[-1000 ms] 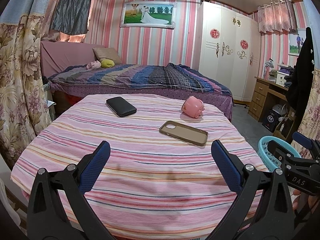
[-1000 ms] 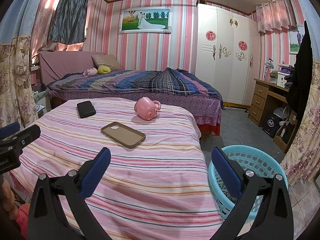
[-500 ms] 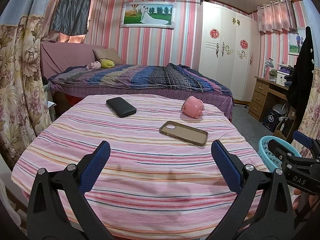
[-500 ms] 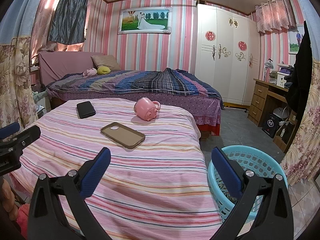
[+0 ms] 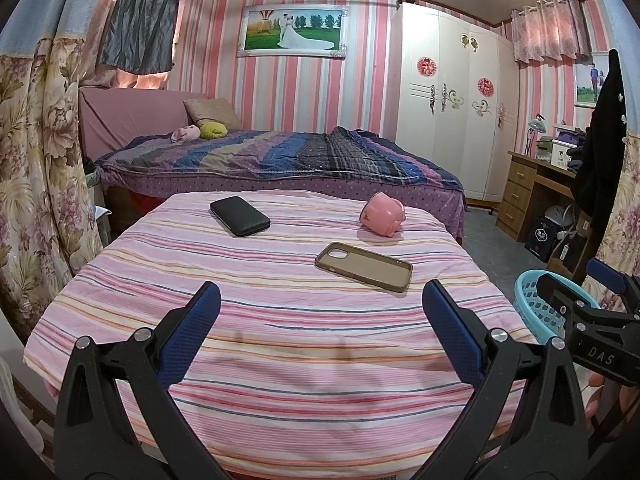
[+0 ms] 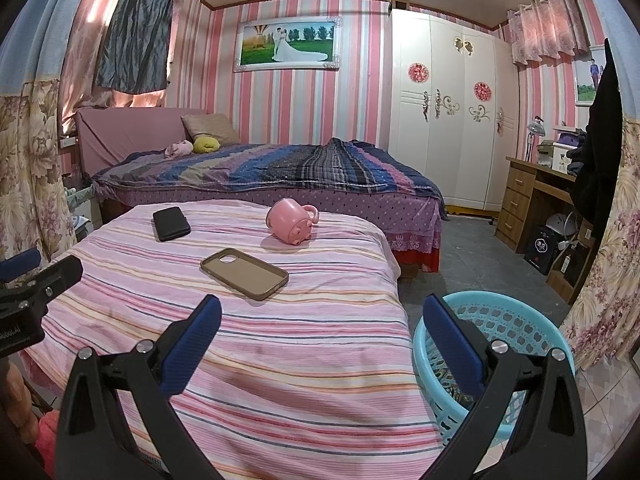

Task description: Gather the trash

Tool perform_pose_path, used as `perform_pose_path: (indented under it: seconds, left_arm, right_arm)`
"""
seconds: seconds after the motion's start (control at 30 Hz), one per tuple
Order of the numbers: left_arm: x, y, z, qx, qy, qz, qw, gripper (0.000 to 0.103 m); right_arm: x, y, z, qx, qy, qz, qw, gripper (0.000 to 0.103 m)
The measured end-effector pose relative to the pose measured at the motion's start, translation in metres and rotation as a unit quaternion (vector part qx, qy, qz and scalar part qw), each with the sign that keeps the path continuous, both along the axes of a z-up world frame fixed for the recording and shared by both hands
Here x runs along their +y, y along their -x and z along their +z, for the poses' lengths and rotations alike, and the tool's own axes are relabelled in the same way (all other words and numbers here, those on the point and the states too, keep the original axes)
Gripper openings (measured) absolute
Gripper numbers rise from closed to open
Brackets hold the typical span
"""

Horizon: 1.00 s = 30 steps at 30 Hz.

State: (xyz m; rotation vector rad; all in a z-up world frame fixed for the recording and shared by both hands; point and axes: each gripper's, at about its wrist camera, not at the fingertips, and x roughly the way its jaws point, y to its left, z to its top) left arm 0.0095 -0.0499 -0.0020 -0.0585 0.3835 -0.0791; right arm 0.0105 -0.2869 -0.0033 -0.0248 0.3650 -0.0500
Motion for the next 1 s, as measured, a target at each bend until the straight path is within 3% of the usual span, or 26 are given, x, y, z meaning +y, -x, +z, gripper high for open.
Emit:
perform_pose_path:
  seconds: [1.0]
  left_arm:
    - [-0.0048, 0.0018, -0.0009, -0.001, -0.001, -0.001, 1.0000, 0.098]
  right_arm:
    - [0.0011, 0.0028, 0.0003, -0.003, -0.002, -0.003, 1.000, 0.098]
